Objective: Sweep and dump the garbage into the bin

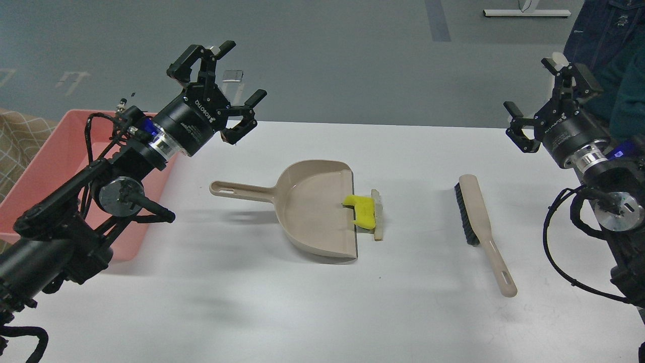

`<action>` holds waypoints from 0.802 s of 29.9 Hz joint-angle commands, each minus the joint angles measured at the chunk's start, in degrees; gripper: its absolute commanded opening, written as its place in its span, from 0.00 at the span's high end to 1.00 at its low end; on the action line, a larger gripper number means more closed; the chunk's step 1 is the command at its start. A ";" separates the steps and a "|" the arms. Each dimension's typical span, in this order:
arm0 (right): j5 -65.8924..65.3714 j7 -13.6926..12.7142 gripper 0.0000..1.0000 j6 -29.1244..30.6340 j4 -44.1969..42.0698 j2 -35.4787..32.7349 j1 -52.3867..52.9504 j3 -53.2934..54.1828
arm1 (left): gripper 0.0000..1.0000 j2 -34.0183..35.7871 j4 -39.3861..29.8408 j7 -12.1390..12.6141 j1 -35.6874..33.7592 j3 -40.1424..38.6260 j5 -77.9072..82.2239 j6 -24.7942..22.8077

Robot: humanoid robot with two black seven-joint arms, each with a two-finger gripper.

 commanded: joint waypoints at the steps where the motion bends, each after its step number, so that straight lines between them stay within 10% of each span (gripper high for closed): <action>1: 0.04 0.00 0.00 -0.01 -0.01 0.35 -0.09 0.00 | 0.02 0.65 -1.03 -0.07 0.07 0.10 0.01 1.21; 24: 0.04 0.00 0.00 -0.01 0.08 0.17 0.17 0.00 | 0.02 0.82 -2.71 -0.16 0.24 0.01 1.42 2.18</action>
